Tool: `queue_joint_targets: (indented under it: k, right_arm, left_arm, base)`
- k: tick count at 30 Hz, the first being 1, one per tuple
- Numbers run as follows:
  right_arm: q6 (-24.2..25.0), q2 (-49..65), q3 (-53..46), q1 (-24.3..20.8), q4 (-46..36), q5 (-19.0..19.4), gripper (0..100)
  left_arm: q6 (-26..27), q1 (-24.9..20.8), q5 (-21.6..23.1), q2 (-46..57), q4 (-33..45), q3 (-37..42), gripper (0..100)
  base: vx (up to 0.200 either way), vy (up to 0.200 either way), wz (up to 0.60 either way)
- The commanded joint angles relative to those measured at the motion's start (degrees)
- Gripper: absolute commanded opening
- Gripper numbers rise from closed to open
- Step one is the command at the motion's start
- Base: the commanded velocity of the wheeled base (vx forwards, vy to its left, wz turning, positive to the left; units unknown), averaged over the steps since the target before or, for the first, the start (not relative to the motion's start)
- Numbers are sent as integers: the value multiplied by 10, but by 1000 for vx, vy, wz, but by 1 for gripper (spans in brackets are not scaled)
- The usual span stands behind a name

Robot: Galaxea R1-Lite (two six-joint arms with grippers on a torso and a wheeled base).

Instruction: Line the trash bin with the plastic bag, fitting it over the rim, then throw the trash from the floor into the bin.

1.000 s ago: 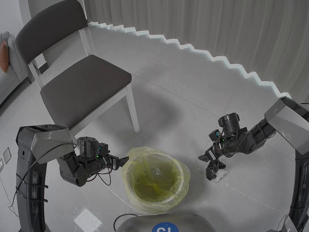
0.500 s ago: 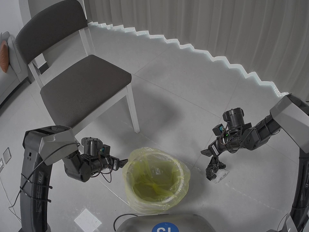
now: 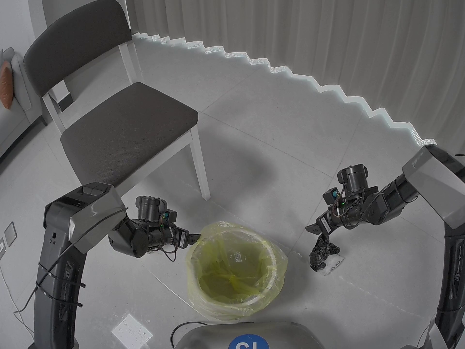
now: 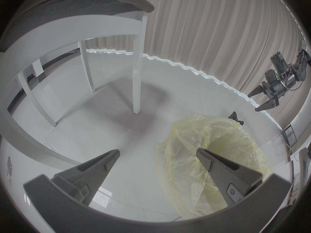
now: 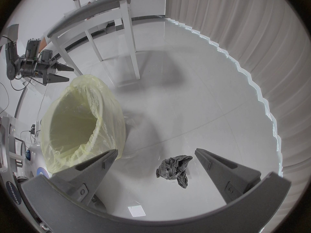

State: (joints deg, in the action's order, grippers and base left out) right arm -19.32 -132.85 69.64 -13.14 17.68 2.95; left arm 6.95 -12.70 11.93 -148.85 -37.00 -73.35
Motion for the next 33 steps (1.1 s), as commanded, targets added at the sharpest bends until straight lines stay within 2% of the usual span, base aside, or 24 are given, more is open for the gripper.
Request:
queue_joint_targets:
  k: [1,15,22,27,33]
  right_arm:
    - [0,-21,2,6,1,0,100]
    - [26,-29,4,18,0,11,100]
    - [28,-38,1,34,-2,11,100]
    - [29,-65,8,51,-1,8,100]
    - [30,-99,53,65,-9,7,100]
  left_arm:
    - [1,-3,-2,-7,-2,-10,100]
    - [-8,8,0,70,-8,29,100]
    - [-8,5,0,141,-30,105,100]
    - [-8,8,-1,175,-91,172,100]
    - [-17,13,0,213,-104,218,100]
  base:
    - [0,0,0]
    - [0,0,0]
    - [0,0,0]
    - [0,0,0]
    - [0,0,0]
